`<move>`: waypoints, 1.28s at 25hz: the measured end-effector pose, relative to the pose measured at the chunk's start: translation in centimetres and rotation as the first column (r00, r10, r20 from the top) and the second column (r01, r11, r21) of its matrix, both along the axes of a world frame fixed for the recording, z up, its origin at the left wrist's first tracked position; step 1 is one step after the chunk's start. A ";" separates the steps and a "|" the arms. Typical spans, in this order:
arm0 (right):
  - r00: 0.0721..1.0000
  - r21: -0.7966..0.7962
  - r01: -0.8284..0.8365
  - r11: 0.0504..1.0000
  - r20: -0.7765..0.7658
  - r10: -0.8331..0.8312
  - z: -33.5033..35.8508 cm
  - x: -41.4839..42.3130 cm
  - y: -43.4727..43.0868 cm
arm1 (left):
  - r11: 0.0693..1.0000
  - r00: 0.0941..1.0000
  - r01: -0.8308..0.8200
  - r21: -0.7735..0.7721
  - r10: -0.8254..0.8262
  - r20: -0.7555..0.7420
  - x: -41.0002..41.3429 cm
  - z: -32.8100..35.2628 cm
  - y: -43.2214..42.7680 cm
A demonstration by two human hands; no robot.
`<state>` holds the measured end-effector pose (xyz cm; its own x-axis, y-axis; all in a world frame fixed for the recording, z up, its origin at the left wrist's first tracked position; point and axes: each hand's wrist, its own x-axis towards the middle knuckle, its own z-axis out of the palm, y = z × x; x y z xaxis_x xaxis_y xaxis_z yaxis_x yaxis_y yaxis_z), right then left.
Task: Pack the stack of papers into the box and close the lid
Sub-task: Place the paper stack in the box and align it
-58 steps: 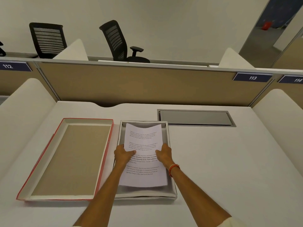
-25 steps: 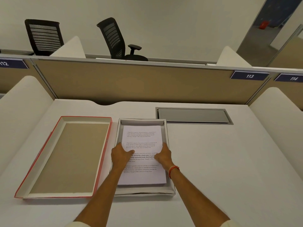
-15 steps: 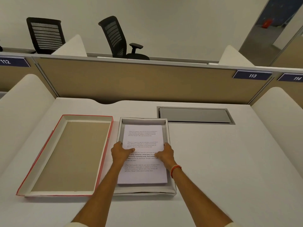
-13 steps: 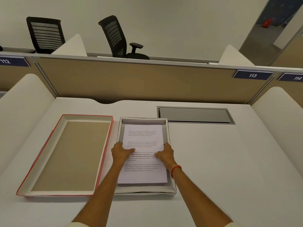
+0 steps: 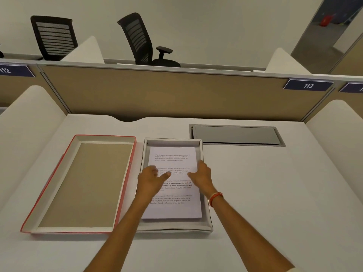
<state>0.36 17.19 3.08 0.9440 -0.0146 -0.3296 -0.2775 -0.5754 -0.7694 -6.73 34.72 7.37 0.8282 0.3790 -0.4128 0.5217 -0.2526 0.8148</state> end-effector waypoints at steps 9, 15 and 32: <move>0.938 -0.110 -0.321 0.941 0.103 0.332 2.5 6.9 0.9 | 0.246 0.847 -0.524 -0.815 0.052 -0.529 -6.2 0.5 -3.7; 0.886 -0.160 -0.444 0.882 0.066 0.458 2.2 9.5 2.2 | 0.251 0.826 -0.562 -0.788 0.122 -0.550 -6.2 -0.5 -4.2; 0.762 -0.297 -0.638 0.711 -0.104 0.640 0.7 14.6 5.3 | 0.164 0.762 -0.647 -0.744 0.119 -0.636 -5.6 -2.3 -3.2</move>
<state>14.92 22.45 3.82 0.7666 0.4971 -0.4065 0.2448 -0.8114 -0.5307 -12.29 31.49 5.06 0.3794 -0.2433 -0.8927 0.5738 0.8187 0.0207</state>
